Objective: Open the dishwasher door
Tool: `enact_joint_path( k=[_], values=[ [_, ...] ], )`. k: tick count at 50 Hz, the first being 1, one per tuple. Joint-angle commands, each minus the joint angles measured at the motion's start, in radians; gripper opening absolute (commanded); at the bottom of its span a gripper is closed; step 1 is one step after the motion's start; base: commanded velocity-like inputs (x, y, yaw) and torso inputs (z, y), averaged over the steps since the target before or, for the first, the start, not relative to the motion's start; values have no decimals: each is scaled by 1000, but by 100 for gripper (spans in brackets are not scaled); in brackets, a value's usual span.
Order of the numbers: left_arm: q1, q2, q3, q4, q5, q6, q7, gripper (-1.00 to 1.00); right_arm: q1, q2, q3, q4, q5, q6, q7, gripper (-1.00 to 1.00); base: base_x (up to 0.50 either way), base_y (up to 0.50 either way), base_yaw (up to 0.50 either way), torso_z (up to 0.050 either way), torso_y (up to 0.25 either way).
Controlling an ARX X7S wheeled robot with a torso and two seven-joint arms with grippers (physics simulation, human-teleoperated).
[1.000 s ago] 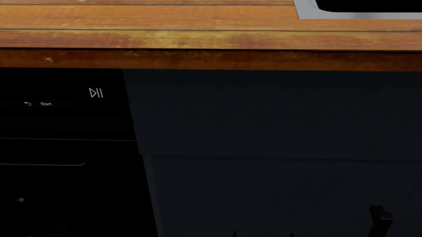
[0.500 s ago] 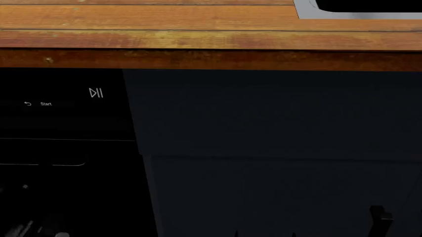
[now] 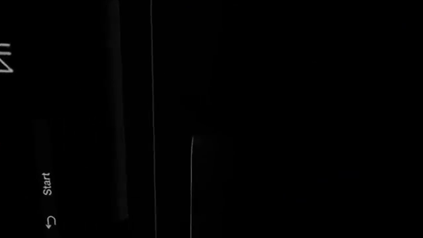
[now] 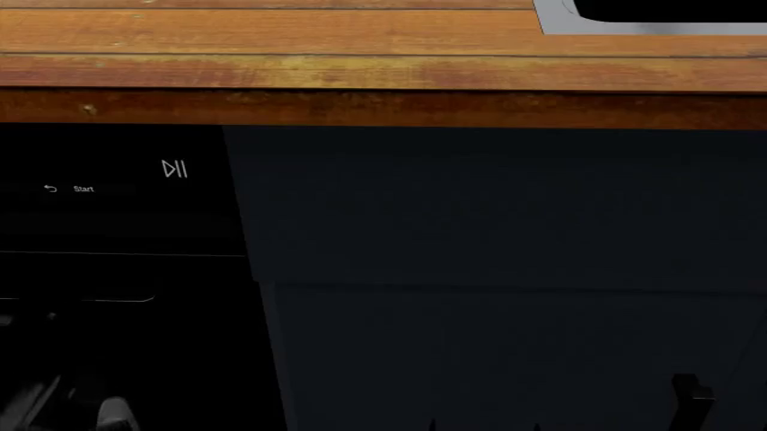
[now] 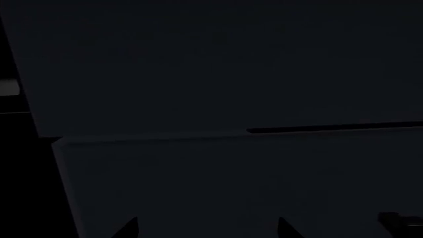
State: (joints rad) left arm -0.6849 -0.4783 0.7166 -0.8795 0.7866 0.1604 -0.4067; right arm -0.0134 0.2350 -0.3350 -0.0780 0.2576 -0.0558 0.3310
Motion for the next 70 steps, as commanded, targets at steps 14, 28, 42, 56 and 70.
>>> enact_joint_path(
  k=[14, 28, 42, 56, 70],
  values=[
    [-204, 121, 86, -423, 33, 126, -108, 100, 3, 9, -4, 3, 11, -7, 10, 100, 0, 0, 0, 0, 0],
    [-231, 120, 177, -427, -37, 95, -99, 100, 7, 14, -7, 11, 15, -13, 12, 100, 0, 0, 0, 0, 0],
    [-235, 112, 290, -428, -141, 100, -120, -100, 12, 19, -14, 0, 19, -1, 19, 100, 0, 0, 0, 0, 0],
    [-208, 97, 382, -405, -199, 92, -131, -100, 10, 19, -19, 10, 24, -14, 22, 100, 0, 0, 0, 0, 0],
    [-26, -127, 320, 166, -213, -135, 14, -100, 9, 27, -23, -13, 26, -9, 30, 100, -1, 0, 0, 0, 0]
  ],
)
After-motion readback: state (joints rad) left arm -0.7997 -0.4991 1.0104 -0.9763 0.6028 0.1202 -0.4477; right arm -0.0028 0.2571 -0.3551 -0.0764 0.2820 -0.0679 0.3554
